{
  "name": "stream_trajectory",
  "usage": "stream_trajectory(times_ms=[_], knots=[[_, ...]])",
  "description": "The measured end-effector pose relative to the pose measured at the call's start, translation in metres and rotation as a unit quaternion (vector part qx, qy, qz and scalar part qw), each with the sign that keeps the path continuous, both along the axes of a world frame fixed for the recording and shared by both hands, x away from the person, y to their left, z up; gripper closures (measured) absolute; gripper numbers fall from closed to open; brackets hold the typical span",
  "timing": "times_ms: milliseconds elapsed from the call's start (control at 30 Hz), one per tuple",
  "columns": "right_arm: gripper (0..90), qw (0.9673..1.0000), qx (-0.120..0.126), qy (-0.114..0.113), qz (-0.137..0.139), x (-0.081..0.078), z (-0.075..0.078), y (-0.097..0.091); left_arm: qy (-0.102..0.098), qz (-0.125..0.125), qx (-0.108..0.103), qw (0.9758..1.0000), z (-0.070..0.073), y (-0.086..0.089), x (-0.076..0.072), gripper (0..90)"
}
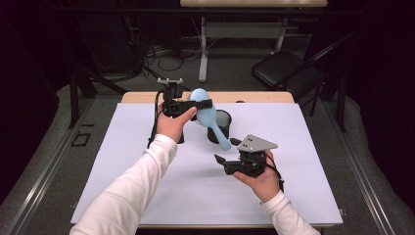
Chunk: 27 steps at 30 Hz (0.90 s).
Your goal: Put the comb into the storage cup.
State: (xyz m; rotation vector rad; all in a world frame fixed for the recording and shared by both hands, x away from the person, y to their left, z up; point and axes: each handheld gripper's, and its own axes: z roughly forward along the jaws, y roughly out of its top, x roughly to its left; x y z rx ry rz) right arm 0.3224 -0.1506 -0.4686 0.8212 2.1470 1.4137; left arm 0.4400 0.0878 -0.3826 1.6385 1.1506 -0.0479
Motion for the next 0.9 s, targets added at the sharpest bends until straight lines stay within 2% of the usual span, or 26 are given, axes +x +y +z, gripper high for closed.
stream_trajectory(times_ms=[167, 267, 533, 700, 900], knots=[[14.7, 0.9999, -0.004, 0.011, -0.010, 0.002, 0.000, -0.001, -0.005, 0.005, 0.007, 0.9999, 0.005, 0.000, 0.004, 47.9], [12.8, 0.9998, -0.001, 0.016, -0.013, 0.003, 0.000, -0.002, -0.010, 0.008, 0.009, 0.9999, 0.009, 0.001, 0.006, 47.8], [0.5, 0.9992, 0.010, 0.029, -0.025, 0.005, 0.003, -0.005, -0.019, 0.017, 0.018, 0.9995, 0.018, 0.000, 0.011, 47.9], [0.0, 0.9987, 0.014, 0.038, -0.032, 0.006, 0.005, -0.008, -0.026, 0.021, 0.022, 0.9992, 0.023, -0.002, 0.014, 47.9], [0.0, 0.9986, 0.012, 0.035, -0.039, 0.006, 0.006, -0.010, -0.036, 0.021, 0.030, 0.9987, 0.029, -0.006, 0.018, 47.9]])
